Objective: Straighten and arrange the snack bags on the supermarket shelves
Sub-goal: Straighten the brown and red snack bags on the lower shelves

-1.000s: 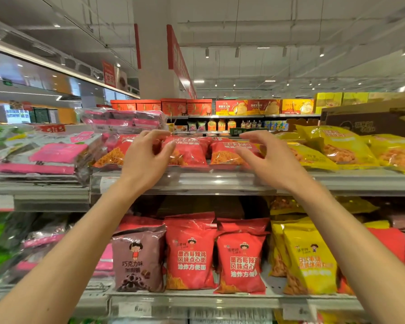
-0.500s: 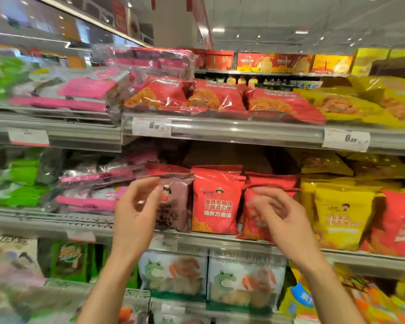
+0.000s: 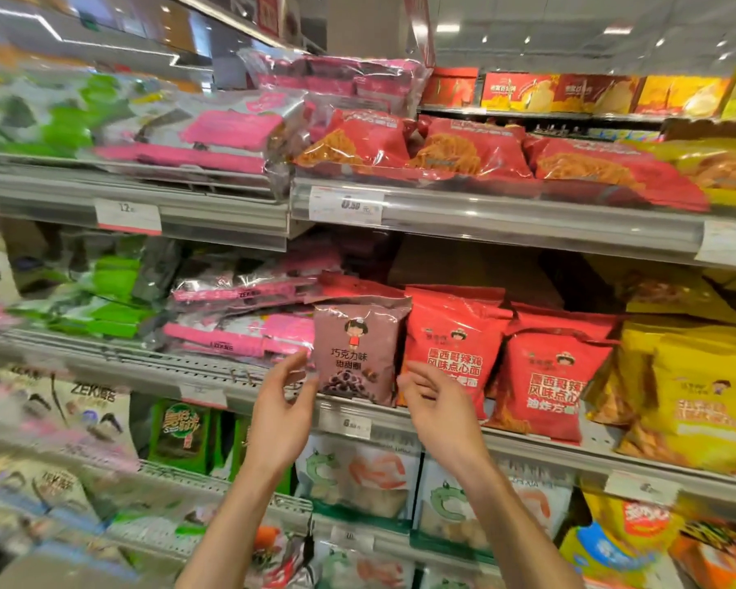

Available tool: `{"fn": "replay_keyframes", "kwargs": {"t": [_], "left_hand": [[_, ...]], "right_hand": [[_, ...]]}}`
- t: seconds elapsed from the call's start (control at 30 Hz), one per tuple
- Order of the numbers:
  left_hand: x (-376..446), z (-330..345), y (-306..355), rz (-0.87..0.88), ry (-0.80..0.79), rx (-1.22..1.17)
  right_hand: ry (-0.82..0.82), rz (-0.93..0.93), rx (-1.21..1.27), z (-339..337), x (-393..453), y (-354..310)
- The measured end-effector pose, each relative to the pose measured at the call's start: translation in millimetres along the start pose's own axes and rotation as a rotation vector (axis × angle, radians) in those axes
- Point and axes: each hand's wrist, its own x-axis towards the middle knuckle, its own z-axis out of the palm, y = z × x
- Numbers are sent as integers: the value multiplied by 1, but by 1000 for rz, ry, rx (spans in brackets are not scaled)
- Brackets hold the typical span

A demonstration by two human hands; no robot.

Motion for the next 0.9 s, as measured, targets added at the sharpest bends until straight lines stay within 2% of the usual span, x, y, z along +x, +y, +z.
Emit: {"fn": "replay_keyframes", "kwargs": {"t": [0.17, 0.33, 0.47, 0.63, 0.9], "left_hand": [[9, 2, 2, 1, -98, 10], [10, -5, 5, 28, -108, -38], [8, -15, 14, 48, -90, -72], [-7, -19, 20, 72, -134, -128], [-48, 14, 18, 86, -253, -147]], "right_hand": [[-5, -60, -252, 21, 15, -21], [20, -91, -307, 26, 18, -24], [-30, -110, -141, 20, 17, -34], [-133, -31, 140, -2, 0, -38], [-85, -2, 307, -58, -48, -2]]}}
